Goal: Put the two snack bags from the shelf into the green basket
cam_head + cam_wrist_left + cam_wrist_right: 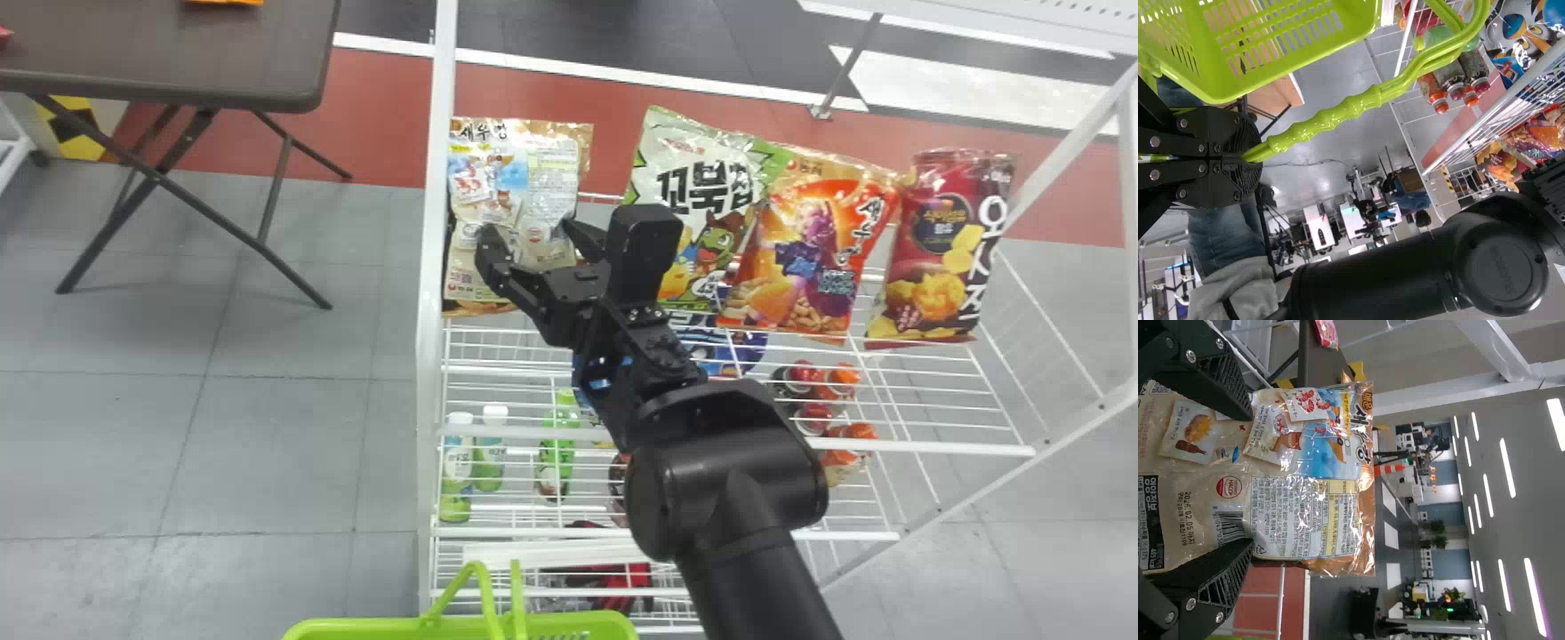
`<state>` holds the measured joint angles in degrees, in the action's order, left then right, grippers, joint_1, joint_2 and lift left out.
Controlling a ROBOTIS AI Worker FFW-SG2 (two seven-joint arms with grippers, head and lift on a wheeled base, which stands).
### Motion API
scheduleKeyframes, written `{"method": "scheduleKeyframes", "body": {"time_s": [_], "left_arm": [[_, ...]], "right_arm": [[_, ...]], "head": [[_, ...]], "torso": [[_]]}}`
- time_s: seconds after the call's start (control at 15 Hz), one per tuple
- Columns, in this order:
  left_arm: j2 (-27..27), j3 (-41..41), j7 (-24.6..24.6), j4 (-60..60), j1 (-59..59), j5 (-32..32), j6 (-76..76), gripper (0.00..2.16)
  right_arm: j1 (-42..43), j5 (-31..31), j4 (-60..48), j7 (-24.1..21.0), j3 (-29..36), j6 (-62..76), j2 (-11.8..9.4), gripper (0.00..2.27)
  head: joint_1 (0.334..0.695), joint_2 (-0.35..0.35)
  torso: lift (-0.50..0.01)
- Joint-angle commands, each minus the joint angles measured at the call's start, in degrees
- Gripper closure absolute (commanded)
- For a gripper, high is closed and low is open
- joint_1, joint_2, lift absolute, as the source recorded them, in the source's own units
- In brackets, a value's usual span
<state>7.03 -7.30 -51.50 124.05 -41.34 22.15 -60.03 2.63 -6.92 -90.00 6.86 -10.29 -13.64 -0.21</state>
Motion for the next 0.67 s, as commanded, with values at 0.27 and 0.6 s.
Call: {"method": "scheduleKeyframes", "body": {"time_s": [0.27,0.6], "left_arm": [[0.0,-0.43,0.0,-2.23,1.79,0.35,-0.41,2.13],[-0.09,-0.43,0.08,-2.67,2.06,0.35,-0.41,2.13]], "right_arm": [[4.13,2.61,4.4,0.34,-0.17,-1.44,0.12,0.32],[2.29,4.1,2.55,0.34,0.01,-2.15,-0.14,2.03]], "head": [[0.695,-0.174],[0.695,-0.186]], "torso": [[-0.006],[-0.006]]}}
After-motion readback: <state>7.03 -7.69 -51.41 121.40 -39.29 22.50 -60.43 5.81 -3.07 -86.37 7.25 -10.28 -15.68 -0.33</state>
